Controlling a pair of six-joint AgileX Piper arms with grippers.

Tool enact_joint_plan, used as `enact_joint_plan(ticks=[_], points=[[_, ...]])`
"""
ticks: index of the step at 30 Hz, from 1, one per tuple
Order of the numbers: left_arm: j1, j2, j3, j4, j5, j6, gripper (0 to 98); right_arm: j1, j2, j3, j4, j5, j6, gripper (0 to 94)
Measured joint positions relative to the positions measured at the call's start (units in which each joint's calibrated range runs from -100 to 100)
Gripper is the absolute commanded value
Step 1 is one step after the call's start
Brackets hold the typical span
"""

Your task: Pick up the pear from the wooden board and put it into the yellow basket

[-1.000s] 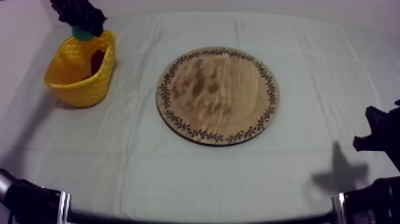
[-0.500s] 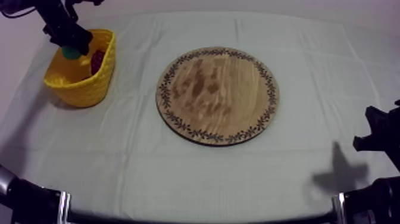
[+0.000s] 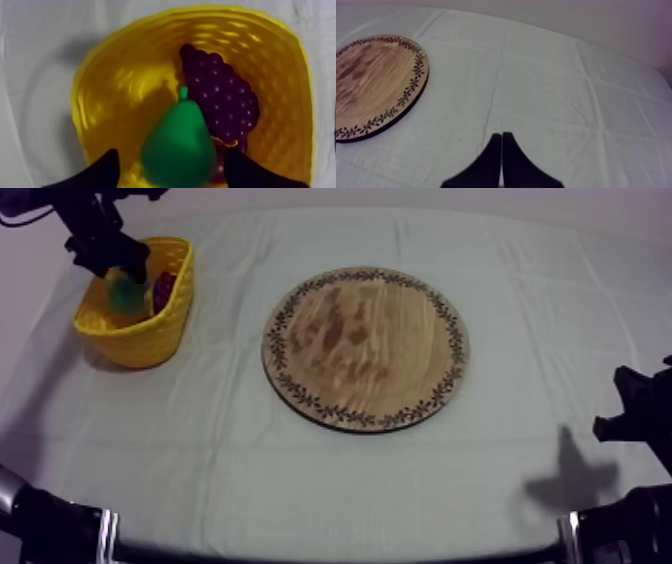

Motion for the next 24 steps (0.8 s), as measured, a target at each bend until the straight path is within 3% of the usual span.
enact_joint_plan(ticks=[7, 15, 18, 24], points=[[-0.15, -1.47, 0.75, -0.92, -1.31, 1.15, 95.6, 0.0, 0.0, 0.0, 0.0, 0.0, 0.0, 0.5], [-0.52, -5.54, 1.11, -1.51, -2.1, 1.65, 92.6, 0.0, 0.0, 0.0, 0.0, 0.0, 0.0, 0.5], [-0.67, -7.89, 1.24, -1.89, -2.07, 2.09, 84.0, 0.0, 0.0, 0.0, 0.0, 0.0, 0.0, 0.5], [-0.8, -14.31, 2.48, -2.19, -3.4, 2.28, 52.9, 0.0, 0.0, 0.0, 0.0, 0.08, 0.0, 0.5]])
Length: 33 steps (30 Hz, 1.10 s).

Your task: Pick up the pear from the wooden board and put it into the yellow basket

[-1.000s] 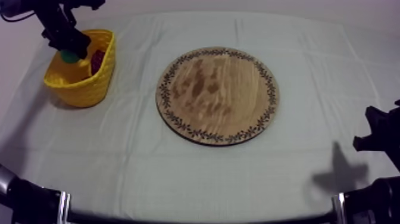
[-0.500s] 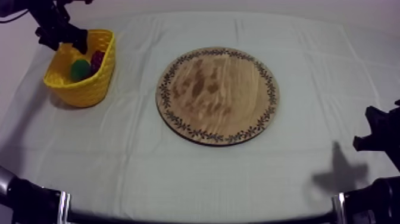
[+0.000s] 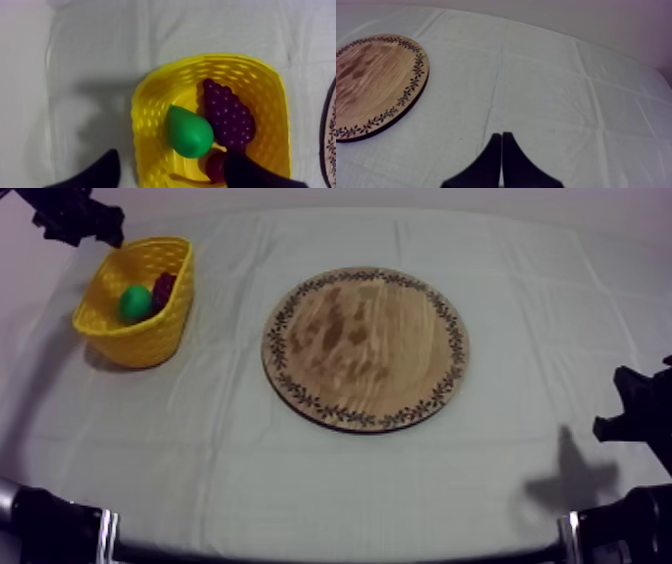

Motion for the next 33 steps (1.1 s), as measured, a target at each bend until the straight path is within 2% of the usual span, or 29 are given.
enact_joint_plan(ticks=[3, 6, 9, 14, 20, 27, 33], points=[[-0.15, -3.68, 1.7, -0.42, -3.33, 1.21, 37.5, 0.0, 0.0, 0.0, 0.0, 0.0, 0.0, 0.5], [-0.25, -7.88, 3.76, -0.38, -6.65, 1.96, 14.9, 0.0, 0.0, 0.0, 0.0, 0.0, 0.0, 0.5], [-0.13, -12.27, 6.4, -0.42, -9.2, 2.15, 5.1, 0.0, 0.0, 0.0, 0.0, 0.0, 0.0, 0.5], [-0.56, -21.42, 11.04, -0.22, -13.21, 4.7, 0.9, 0.0, 0.0, 0.0, 0.0, 0.0, 0.0, 0.5], [-1.74, -35.23, 20.57, -0.46, -22.06, 7.92, 0.1, 0.0, 0.0, 0.0, 0.0, 0.05, 0.0, 0.5], [-0.26, -54.59, 38.13, -6.11, -35.08, 13.7, 0.0, 0.0, 0.0, 0.0, 0.0, -0.02, 0.0, 0.5], [-0.08, -71.52, 54.76, -8.36, -43.66, 16.89, 0.0, 0.04, 0.0, 0.0, 0.0, -0.02, -0.08, 0.5]])
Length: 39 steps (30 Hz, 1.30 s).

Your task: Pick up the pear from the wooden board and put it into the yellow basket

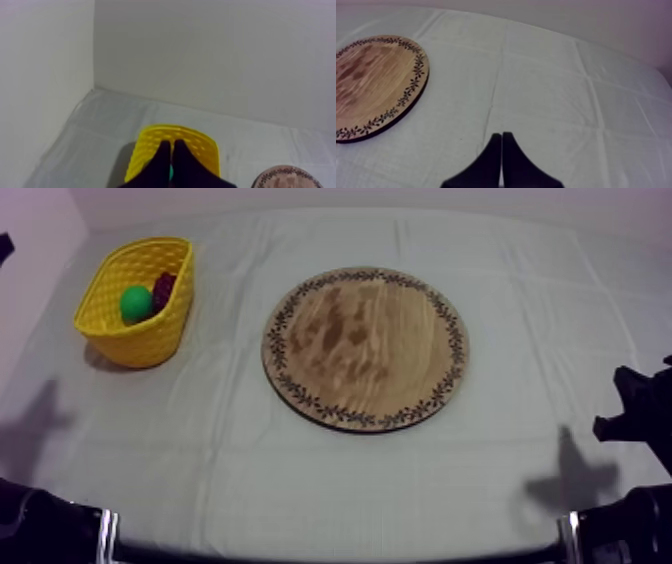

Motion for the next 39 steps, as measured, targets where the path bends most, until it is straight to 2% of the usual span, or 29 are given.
enact_joint_plan(ticks=[6, 14, 16, 22, 30, 34, 39], points=[[-0.42, -14.37, 14.8, -0.38, -7.16, -0.45, 0.0, 0.0, 0.0, 0.0, 0.0, 0.0, 0.1, 0.5], [-0.22, -26.83, 28.9, -0.24, -9.79, -1.08, 0.0, 0.0, 0.0, 0.0, 0.0, -0.07, 0.1, 0.5], [-0.28, -28.89, 31.39, 1.31, -8.97, -2.24, 0.0, 0.0, 0.0, 0.0, 0.0, -0.07, 0.1, 0.5], [-1.05, -33.6, 34.65, 8.2, -6.91, -8.01, 0.0, 0.0, 0.0, 0.0, 0.0, -0.07, 0.1, 0.5], [-1.6, -34.55, 35.03, 14.05, -1.05, -12.73, 0.0, 0.0, 0.0, 0.0, 0.0, -0.07, 0.1, 0.5], [-1.92, -34.55, 35.03, 15.61, 2.05, -13.58, 0.0, 0.0, 0.0, 0.0, 0.0, -0.07, 0.1, 0.5], [-1.96, -34.55, 35.03, 15.95, 3.96, -13.17, 0.0, 0.0, 0.0, 0.0, 0.0, -0.07, 0.1, 0.5]])
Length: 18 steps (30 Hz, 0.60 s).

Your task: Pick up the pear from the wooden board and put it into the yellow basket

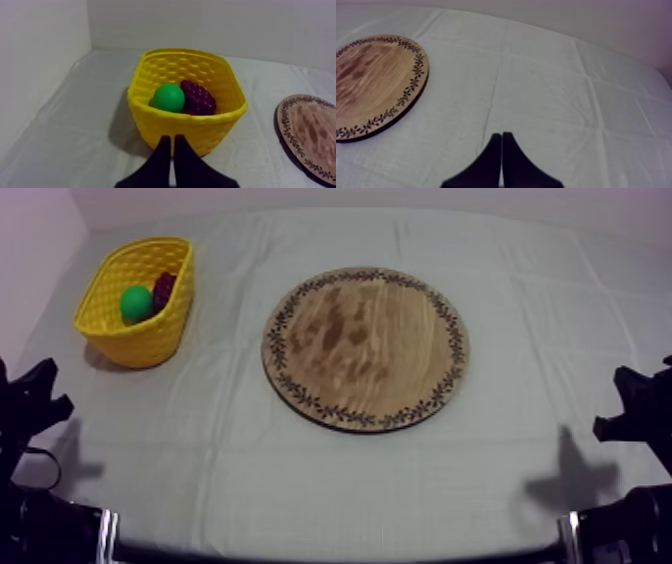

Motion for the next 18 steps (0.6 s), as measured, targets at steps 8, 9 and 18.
enact_joint_plan(ticks=[8, 9, 18], points=[[-0.03, -0.05, 0.0, 0.05, 0.36, -0.2, 0.0, 0.0, 0.0, 0.0, 0.0, 0.0, 0.0, 0.5], [-0.03, -0.05, 0.0, 0.05, 0.36, -0.2, 0.0, 0.0, 0.0, 0.0, 0.0, 0.0, 0.0, 0.5], [-0.12, -0.05, 0.0, -0.01, -0.75, -1.29, 0.0, 0.04, 0.0, 0.0, 0.0, 0.0, 0.0, 0.5]])
